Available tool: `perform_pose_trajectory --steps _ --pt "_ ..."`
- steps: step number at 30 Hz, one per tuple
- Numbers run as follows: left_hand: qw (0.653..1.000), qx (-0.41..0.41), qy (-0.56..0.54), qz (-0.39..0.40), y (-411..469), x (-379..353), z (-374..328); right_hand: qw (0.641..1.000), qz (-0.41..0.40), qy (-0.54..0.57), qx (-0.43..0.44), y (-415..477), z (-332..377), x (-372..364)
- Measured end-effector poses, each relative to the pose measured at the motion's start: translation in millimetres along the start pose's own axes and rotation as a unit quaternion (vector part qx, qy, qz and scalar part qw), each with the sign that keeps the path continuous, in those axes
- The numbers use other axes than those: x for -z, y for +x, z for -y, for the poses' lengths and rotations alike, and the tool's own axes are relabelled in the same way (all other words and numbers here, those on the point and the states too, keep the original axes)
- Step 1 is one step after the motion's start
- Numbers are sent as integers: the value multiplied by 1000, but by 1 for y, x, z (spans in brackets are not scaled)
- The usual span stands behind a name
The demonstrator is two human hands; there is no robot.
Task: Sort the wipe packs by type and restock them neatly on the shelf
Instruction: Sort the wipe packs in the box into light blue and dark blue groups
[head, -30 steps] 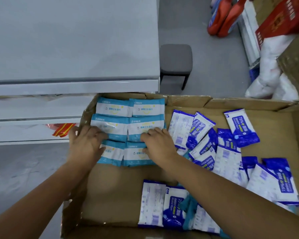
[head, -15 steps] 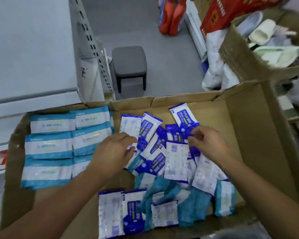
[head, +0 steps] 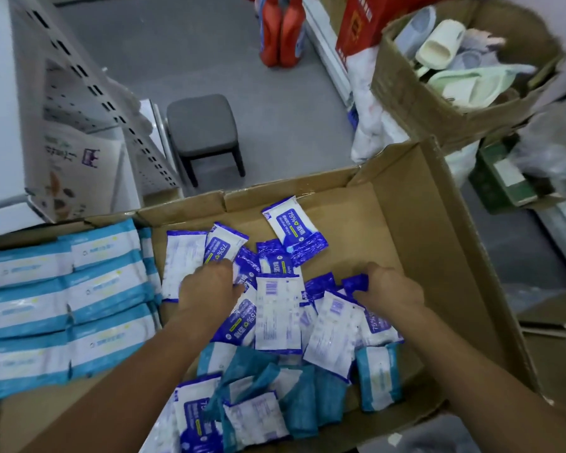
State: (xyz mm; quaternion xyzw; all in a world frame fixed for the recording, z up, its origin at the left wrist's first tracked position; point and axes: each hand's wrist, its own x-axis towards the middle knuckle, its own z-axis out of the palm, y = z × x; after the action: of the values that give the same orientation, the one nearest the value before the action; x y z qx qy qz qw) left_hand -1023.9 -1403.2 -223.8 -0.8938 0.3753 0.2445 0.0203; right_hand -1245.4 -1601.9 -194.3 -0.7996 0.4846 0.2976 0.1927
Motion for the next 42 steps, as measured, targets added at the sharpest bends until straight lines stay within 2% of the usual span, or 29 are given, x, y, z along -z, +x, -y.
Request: perform_pose_trajectory --steps 3,7,9,13,17,20,24,27,30,36,40,42 --pt "995 49 -80 39 2 4 5 1000 -7 12 22 9 6 11" --pt "972 31 -211 95 6 11 17 983 -58 157 82 44 45 22" --pt "963 32 -250 97 3 16 22 973 -57 197 107 60 71 24" --pt "952 25 -299 67 -1 30 34 984 -55 142 96 83 104 20" --pt "934 35 -349 67 3 52 55 961 -2 257 99 86 107 23" --pt "926 24 -367 82 12 63 64 953 -10 272 135 80 91 32" --pt "937 -54 -325 114 28 74 59 963 8 212 164 77 64 58" --pt "955 -116 -246 119 46 84 39 981 -9 73 179 80 47 81" --pt "962 -159 -186 118 69 89 11 983 -33 -44 174 89 44 96" --pt "970 -209 -75 96 120 75 -56 980 -53 -79 176 112 54 99" --pt "981 -194 13 -19 123 46 -83 973 -86 -93 194 120 57 88" --pt "980 -191 31 -36 124 36 -90 968 -111 -110 195 124 56 86"
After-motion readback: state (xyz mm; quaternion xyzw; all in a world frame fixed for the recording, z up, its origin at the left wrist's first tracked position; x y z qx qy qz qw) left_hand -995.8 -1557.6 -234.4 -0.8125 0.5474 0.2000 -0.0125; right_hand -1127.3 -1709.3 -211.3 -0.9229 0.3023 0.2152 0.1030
